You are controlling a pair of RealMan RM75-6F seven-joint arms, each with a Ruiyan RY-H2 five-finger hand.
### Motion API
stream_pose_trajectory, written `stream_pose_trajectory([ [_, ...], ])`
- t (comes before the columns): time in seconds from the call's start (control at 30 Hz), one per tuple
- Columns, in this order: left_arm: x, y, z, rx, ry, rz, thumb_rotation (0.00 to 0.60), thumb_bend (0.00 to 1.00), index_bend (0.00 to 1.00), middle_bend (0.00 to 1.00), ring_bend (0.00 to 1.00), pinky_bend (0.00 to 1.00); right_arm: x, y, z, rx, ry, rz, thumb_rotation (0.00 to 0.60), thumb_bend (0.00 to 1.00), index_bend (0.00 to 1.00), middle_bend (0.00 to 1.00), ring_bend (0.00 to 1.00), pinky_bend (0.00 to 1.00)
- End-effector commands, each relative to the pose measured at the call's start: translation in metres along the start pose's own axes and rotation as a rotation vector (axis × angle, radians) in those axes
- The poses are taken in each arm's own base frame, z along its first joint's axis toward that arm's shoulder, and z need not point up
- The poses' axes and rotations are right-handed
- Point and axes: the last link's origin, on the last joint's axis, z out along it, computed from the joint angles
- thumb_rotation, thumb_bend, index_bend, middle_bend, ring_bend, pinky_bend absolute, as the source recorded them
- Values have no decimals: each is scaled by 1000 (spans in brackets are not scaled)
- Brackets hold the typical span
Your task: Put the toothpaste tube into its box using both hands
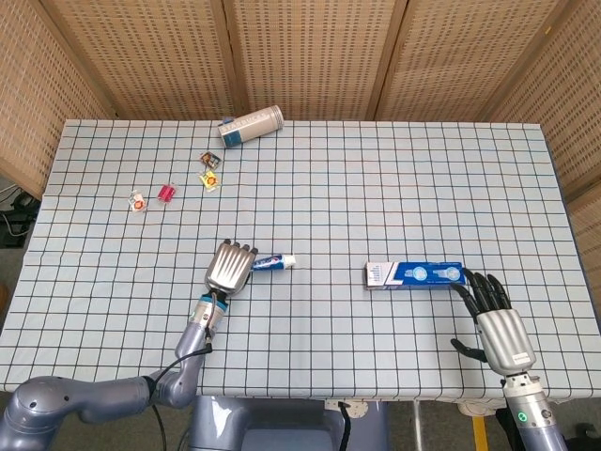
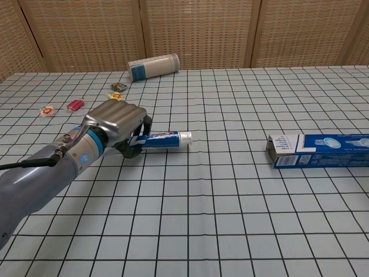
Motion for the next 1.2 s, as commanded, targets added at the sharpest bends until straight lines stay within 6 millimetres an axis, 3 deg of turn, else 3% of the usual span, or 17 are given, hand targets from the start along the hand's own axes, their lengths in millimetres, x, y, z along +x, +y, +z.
stream_pose_trajectory([
  [0.03,6,-15,-1,11,41,-1,600,593,835,530,505,438,1,-2,0,6,2,1,600,124,183,0,0,0],
  [0.17,18,-38,-5,20,91,9,600,593,836,530,505,438,0,-8,4,25,-4,16,600,124,187,0,0,0],
  [0.23,32,-66,-12,25,141,32,600,592,836,530,506,437,-2,-20,22,60,-20,26,600,125,195,0,0,2],
  [0.3,40,-79,-17,8,151,26,600,593,836,530,506,437,0,-29,35,79,-27,20,600,125,205,0,0,12],
  [0.7,83,-129,-41,-17,224,52,600,588,835,529,505,437,-12,-62,108,60,-139,-49,600,142,280,25,0,79],
  [0.93,92,-137,-51,-30,237,55,600,584,835,529,505,437,-19,-54,133,8,-190,-110,600,150,292,47,0,101],
  [1.0,95,-140,-55,-32,244,58,600,584,835,530,505,437,-24,-36,143,-51,-224,-135,600,151,292,47,0,103],
  [1.2,94,-140,-60,-39,245,58,600,585,836,530,505,437,-29,-11,151,-125,-261,-158,600,154,292,47,0,104],
])
